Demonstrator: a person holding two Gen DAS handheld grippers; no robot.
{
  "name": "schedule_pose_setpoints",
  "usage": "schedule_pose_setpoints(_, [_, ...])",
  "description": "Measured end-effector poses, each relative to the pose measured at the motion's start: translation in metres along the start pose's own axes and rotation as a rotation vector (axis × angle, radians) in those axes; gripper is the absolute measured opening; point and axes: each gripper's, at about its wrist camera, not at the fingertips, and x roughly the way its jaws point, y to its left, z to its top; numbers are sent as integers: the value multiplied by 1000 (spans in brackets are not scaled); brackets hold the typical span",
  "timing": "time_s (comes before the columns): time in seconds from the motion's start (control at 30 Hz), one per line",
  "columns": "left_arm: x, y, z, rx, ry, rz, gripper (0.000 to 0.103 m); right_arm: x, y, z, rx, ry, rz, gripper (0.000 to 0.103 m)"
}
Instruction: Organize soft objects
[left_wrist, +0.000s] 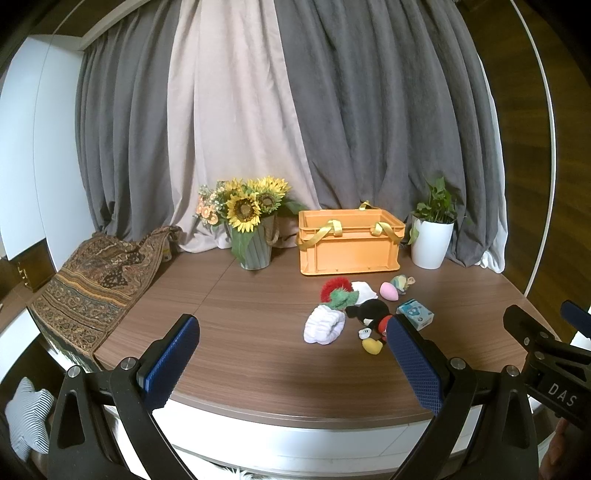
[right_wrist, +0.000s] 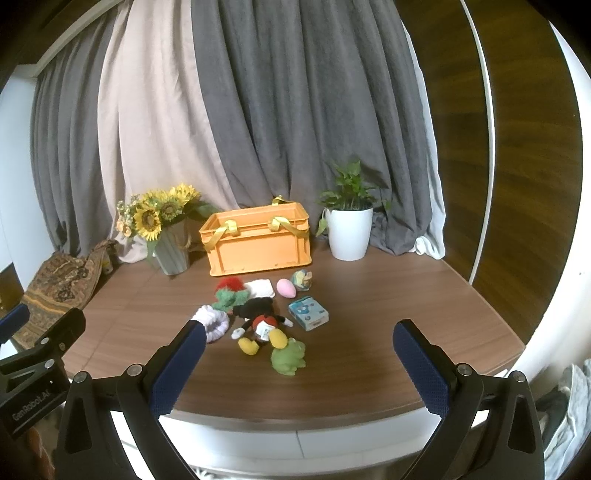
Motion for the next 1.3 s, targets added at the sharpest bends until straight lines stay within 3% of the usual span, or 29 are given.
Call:
schedule_pose_setpoints(0.7, [22, 0, 4, 20, 27, -33, 103, 14, 4, 1, 24, 29, -3, 103])
schedule_pose_setpoints(1.3, [140, -14, 2, 132, 96, -131, 103, 114, 7, -18, 134, 177, -63, 103])
